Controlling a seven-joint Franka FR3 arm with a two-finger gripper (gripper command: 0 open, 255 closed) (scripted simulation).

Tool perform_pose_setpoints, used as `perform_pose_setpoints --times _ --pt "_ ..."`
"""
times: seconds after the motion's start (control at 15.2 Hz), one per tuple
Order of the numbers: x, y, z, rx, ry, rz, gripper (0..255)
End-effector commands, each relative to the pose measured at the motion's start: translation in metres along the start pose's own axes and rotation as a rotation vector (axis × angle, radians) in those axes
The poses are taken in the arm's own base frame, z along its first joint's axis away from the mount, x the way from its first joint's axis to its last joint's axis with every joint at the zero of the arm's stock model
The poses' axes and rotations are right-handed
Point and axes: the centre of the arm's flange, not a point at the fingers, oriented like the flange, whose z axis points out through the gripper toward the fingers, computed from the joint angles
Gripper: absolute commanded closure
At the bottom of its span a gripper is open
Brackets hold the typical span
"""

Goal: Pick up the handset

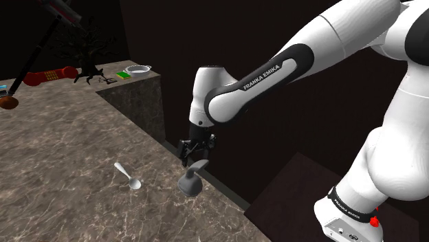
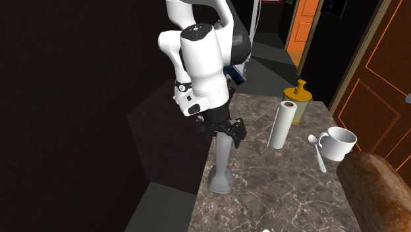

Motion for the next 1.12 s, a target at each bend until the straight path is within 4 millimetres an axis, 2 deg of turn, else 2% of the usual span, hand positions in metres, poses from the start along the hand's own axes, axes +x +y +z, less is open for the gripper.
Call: perform_pose_setpoints --times 0.0,0.2,0.26,0.86,1.06 --pt "0.002 0.002 0.010 0.000 0.000 0.000 0" --pt "0.002 0.003 0.018 0.000 0.000 0.000 0" --pt "0.002 0.003 0.018 0.000 0.000 0.000 255" --pt "0.002 0.003 0.018 0.000 0.000 0.000 255" --pt "0.001 0.000 0.002 0.000 0.000 0.000 255"
